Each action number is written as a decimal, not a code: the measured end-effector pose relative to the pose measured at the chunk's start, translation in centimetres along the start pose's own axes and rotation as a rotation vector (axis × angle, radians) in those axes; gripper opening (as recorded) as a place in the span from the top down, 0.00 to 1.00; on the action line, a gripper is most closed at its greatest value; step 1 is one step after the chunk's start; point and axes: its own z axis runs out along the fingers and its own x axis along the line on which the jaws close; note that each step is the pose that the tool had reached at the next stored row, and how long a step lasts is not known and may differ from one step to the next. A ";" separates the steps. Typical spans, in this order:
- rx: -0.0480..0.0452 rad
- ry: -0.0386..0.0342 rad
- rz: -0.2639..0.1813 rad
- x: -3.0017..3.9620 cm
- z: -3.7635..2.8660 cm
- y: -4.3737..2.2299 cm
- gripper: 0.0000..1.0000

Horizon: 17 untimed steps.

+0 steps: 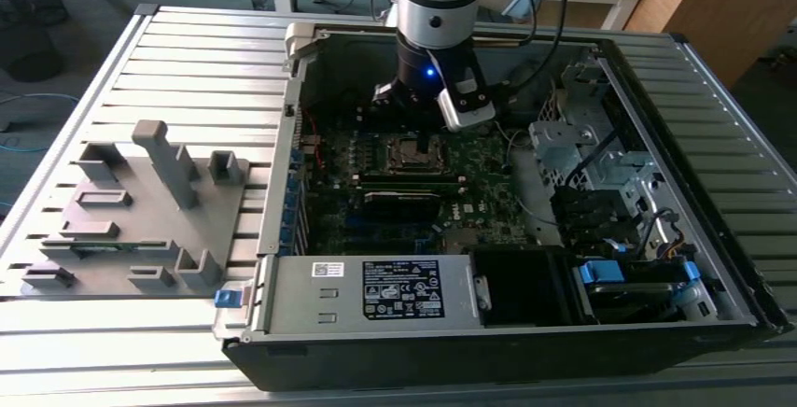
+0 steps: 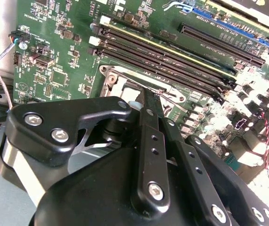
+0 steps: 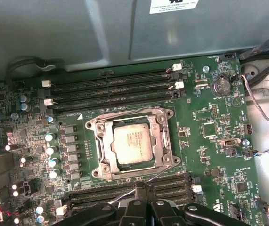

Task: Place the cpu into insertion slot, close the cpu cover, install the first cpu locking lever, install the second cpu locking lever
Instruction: 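Install the second cpu locking lever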

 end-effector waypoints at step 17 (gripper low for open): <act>0.0079 0.0471 0.001 0.57 0.05 -0.10 0.90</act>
